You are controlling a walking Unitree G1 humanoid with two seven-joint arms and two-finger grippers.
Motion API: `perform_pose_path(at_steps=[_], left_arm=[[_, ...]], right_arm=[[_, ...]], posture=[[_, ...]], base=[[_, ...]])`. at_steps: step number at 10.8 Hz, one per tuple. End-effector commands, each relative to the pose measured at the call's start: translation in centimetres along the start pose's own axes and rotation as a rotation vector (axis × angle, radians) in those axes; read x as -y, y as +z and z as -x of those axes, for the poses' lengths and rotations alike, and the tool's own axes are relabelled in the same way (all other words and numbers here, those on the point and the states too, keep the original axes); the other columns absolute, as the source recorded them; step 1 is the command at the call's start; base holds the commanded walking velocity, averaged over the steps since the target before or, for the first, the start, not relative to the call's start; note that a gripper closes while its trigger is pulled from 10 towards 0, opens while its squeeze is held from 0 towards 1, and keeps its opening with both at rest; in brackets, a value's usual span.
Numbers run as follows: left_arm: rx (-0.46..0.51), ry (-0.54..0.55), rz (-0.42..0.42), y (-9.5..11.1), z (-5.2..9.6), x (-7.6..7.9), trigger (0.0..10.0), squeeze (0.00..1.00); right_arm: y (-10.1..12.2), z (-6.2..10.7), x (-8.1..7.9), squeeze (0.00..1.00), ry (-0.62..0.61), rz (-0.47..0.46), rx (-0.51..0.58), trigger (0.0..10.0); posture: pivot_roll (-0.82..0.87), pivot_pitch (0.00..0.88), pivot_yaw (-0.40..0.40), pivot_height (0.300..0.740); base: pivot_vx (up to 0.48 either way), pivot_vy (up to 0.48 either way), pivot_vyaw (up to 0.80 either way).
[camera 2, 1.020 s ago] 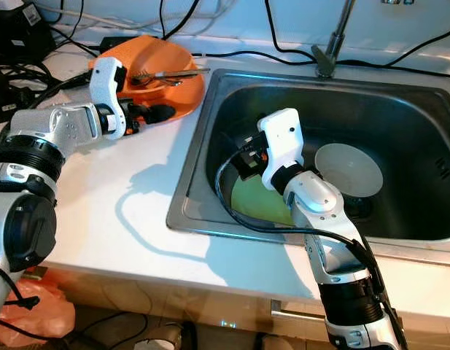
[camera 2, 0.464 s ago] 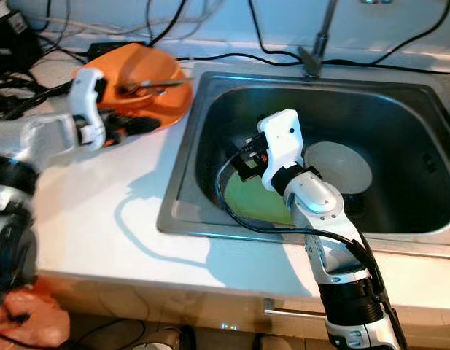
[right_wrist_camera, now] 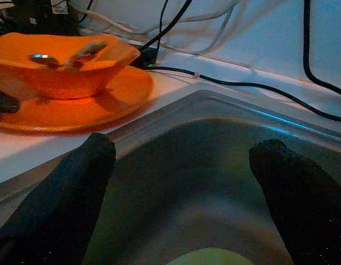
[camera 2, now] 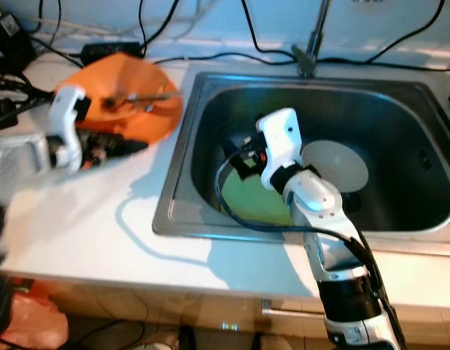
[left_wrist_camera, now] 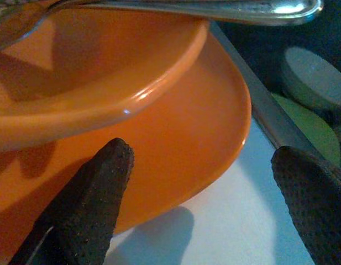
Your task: Kitchen organization
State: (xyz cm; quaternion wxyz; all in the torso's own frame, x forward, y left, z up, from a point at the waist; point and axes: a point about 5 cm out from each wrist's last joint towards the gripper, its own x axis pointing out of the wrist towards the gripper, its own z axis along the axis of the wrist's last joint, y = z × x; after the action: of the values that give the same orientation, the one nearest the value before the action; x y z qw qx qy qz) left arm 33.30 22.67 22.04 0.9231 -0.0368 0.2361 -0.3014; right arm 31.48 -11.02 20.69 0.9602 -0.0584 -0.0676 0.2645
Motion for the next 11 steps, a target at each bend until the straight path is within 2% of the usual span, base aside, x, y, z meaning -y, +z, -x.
perform_pose_path(at_steps=[1,7,11], left_arm=[[-0.191,-0.012,0.152,-4.6,-0.5,-0.1,10.0,0.0],[-0.226,-0.105,0.122,-5.7,3.4,3.3,10.0,0.0],[-0.261,-0.169,0.09,-6.5,4.3,5.1,10.0,0.0]], right_arm=[[0.2,-0.3,-0.2,0.0,0.006,0.012,0.011,10.0],[-0.1,-1.1,-0.5,0.0,0.024,0.01,0.023,10.0],[-0.2,-1.4,-0.6,0.0,0.025,0.007,0.03,10.0]], posture=[[0.11,0.141,0.018,0.74],[0.16,0.118,0.022,0.74],[0.17,0.117,0.025,0.74]], base=[[0.0,0.0,0.0],[0.0,0.0,0.0],[0.0,0.0,0.0]])
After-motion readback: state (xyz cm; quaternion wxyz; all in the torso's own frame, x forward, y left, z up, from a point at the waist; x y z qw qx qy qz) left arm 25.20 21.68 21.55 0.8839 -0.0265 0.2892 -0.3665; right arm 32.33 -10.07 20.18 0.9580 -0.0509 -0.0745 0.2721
